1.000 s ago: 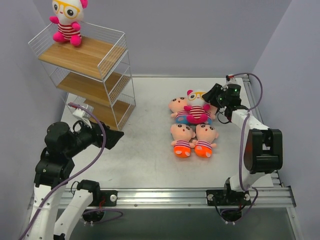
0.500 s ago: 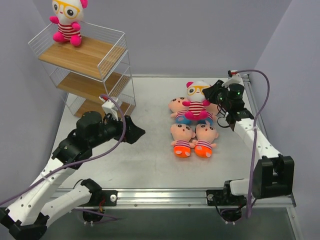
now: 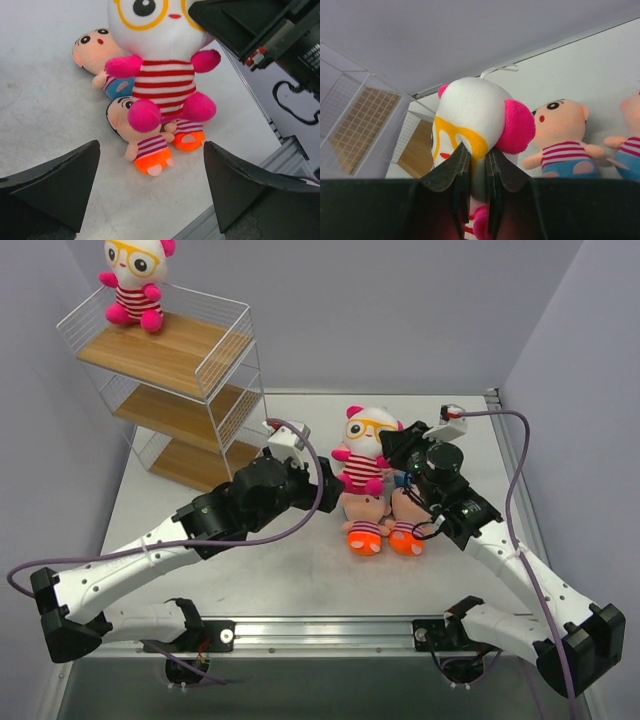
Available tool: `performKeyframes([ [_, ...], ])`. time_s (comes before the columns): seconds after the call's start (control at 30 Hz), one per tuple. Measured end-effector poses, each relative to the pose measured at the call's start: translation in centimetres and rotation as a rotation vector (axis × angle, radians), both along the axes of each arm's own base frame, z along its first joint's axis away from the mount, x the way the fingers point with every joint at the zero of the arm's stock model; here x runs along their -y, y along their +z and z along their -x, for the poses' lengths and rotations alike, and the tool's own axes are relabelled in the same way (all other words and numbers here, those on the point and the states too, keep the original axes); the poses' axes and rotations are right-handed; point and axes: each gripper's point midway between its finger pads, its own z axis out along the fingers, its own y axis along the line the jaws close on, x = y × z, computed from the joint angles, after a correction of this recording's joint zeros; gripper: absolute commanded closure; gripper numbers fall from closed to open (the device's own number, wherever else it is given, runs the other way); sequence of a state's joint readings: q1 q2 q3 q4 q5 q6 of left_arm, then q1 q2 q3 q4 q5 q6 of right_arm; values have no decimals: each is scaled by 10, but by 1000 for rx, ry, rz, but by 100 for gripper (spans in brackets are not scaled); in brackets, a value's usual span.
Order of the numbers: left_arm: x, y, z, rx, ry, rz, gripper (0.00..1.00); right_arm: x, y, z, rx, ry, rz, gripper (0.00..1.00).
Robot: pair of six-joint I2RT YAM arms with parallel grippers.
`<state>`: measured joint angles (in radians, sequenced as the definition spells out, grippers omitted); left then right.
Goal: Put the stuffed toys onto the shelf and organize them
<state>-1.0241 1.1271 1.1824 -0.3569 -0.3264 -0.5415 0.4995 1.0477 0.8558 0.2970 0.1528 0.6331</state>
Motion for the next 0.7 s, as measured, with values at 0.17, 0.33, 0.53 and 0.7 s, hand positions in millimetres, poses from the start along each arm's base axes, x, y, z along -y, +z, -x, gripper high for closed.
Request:
performKeyframes([
  [0.17, 30, -1, -12, 34, 40, -53, 15, -19, 4, 18, 0, 2, -38, 100],
  [0.33, 46, -14, -21, 45, 69, -112, 23, -31, -1, 28, -15, 9, -37, 100],
  [0.53, 53, -30, -29, 44, 90, -168, 34, -39, -2, 36, -17, 14, -38, 100],
  [0.7, 57, -37, -31, 42, 103, -187, 38, -42, -1, 39, -14, 15, -37, 100],
])
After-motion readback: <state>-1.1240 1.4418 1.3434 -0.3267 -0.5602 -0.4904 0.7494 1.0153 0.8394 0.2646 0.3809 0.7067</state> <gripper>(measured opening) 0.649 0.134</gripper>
